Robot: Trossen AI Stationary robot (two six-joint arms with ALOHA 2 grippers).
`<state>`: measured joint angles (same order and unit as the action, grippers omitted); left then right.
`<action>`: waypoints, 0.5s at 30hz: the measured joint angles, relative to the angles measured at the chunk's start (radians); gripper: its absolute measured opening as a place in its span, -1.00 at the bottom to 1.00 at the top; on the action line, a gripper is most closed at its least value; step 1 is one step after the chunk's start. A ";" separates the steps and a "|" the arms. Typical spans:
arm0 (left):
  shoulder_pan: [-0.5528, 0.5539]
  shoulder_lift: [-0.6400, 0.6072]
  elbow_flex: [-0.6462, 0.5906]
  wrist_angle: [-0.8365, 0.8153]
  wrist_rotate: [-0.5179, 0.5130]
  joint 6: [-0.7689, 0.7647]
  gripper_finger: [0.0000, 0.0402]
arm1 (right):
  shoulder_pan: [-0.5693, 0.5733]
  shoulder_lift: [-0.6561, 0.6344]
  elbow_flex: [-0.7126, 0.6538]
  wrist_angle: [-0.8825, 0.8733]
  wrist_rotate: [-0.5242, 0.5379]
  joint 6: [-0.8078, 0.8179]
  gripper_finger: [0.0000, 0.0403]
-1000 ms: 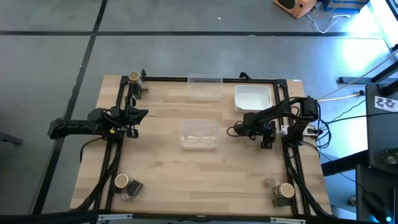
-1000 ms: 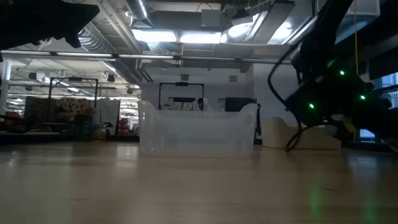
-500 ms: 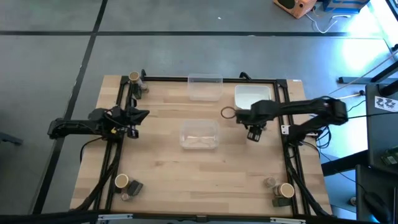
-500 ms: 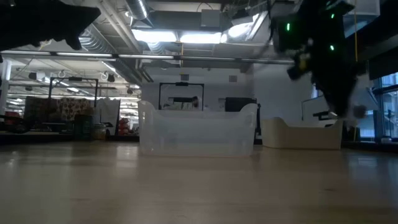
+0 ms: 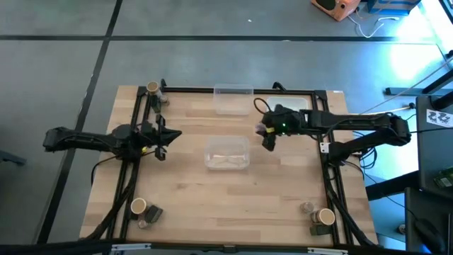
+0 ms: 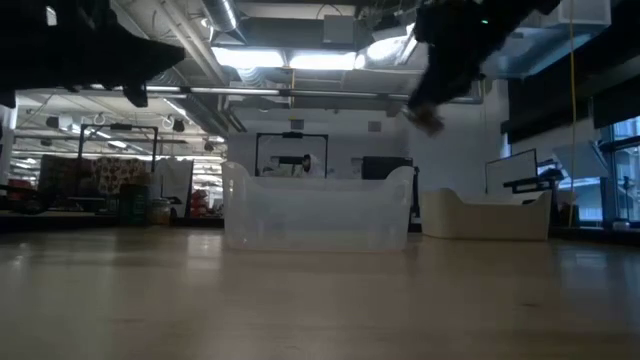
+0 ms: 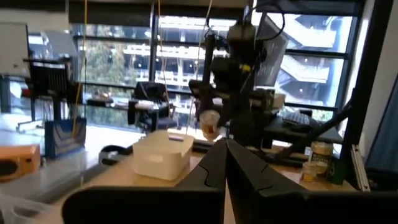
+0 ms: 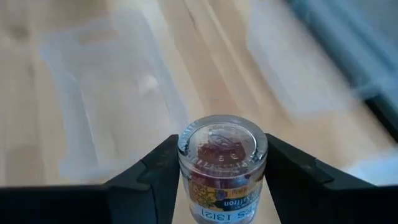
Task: Sort spices by type
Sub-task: Put the middle right transparent seasoning bottle into the bottom transparent bin
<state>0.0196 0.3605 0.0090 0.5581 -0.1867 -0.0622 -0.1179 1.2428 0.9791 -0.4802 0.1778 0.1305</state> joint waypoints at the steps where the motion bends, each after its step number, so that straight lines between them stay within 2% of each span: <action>1: 0.000 0.029 0.000 0.021 0.000 -0.007 -1.00 | 0.000 0.008 0.000 0.039 -0.012 -0.021 -0.03; 9: 0.001 0.240 0.060 0.076 -0.018 -0.016 -1.00 | 0.000 0.075 -0.001 0.346 -0.102 -0.164 -0.03; 15: 0.002 0.401 0.150 0.085 -0.026 0.049 -1.00 | -0.012 0.133 -0.001 0.523 -0.152 -0.268 -0.03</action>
<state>0.0217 0.7611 0.1591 0.6428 -0.2128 -0.0131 -0.1295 1.3755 0.9783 0.0426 0.0260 -0.1373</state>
